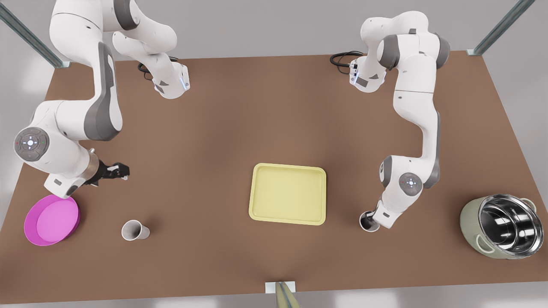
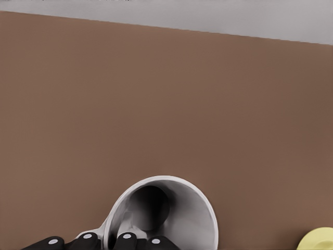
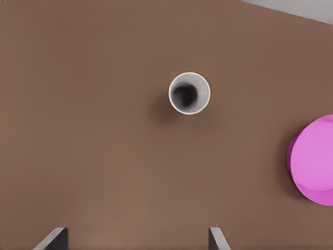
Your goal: Use the left arm to pick up the white IKEA cup from the tray and place it on the middle-left position; use the right arm to pick up the white IKEA cup from the tray and place it on the middle-right position
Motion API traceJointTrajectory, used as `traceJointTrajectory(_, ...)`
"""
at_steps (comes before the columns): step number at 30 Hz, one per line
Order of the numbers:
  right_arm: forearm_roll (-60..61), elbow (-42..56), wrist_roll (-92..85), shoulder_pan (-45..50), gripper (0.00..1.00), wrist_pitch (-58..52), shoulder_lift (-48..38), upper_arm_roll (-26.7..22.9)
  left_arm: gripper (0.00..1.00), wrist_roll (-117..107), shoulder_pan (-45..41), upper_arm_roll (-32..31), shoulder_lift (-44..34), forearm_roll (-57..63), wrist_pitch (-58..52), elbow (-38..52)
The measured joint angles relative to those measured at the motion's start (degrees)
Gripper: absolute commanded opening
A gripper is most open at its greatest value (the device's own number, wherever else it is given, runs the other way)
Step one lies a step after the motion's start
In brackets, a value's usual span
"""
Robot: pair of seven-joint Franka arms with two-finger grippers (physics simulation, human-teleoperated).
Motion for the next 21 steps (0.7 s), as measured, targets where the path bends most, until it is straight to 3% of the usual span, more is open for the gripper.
traceJointTrajectory(4,0.04,0.02,0.91,0.07,1.00,0.34,0.07,0.10,0.25,2.37,-0.01,-0.03,0.04,-0.12,3.15,-1.56)
traceJointTrajectory(5,0.01,0.04,1.10,0.15,1.00,0.45,0.05,0.13,0.45,2.91,-0.01,-0.06,0.05,-0.29,3.70,-1.60)
traceJointTrajectory(6,-0.01,0.15,1.28,0.15,1.00,0.55,0.02,0.14,1.00,3.45,-0.03,-0.08,0.05,-0.79,4.23,-1.66)
traceJointTrajectory(13,-0.12,0.46,2.24,0.10,1.00,0.94,0.07,0.19,1.00,8.71,0.28,0.43,-2.21,-3.21,5.08,-2.69)
traceJointTrajectory(18,-0.17,0.46,2.74,0.09,1.00,1.04,0.07,0.19,1.00,10.94,0.45,0.77,-20.18,-2.38,-18.19,6.01)
traceJointTrajectory(21,-0.22,0.46,2.99,0.09,1.00,1.06,0.07,0.19,1.00,10.42,-0.24,-0.12,-32.76,-0.91,-28.68,-2.59)
